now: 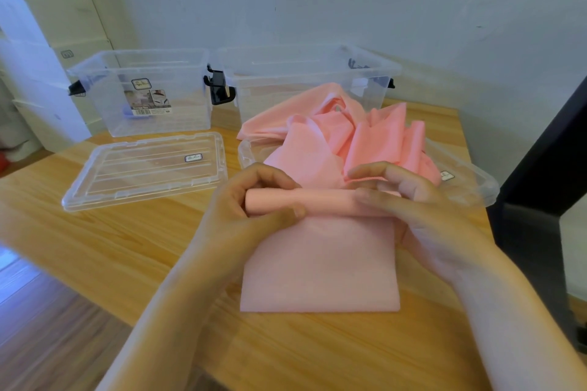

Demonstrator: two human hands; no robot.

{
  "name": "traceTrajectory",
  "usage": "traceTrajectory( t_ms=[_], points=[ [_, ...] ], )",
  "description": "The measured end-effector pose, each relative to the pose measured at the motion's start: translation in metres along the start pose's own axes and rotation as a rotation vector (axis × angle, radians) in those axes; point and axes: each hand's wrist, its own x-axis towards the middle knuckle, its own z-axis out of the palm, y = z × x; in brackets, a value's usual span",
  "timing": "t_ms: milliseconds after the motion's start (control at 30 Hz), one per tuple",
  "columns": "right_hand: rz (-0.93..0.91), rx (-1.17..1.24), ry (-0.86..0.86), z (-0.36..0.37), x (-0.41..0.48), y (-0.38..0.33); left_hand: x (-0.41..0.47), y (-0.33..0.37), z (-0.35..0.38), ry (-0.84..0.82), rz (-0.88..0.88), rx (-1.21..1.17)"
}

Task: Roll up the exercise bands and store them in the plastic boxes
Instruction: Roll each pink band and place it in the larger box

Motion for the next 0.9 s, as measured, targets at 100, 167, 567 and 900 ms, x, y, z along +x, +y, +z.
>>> traceTrajectory(
  t_ms=[100,167,567,900],
  points=[
    [0.044,-0.023,0.023,0.0005,0.0000,0.0017,0.0011,-0.0020,0.0009,0.005,0.041,0.017],
    [0.035,-0.024,0.030,0.0008,-0.0004,0.0014,0.0024,-0.0034,-0.0005,0.004,0.039,0.012],
    [-0.096,0.000,0.021,0.0010,-0.0014,-0.0008,0.0002,-0.0008,0.0010,0.050,-0.118,0.003],
    [0.021,-0.050,0.050,0.0022,-0.0005,0.0028,0.0021,-0.0045,-0.0016,0.006,0.018,-0.021]
  ],
)
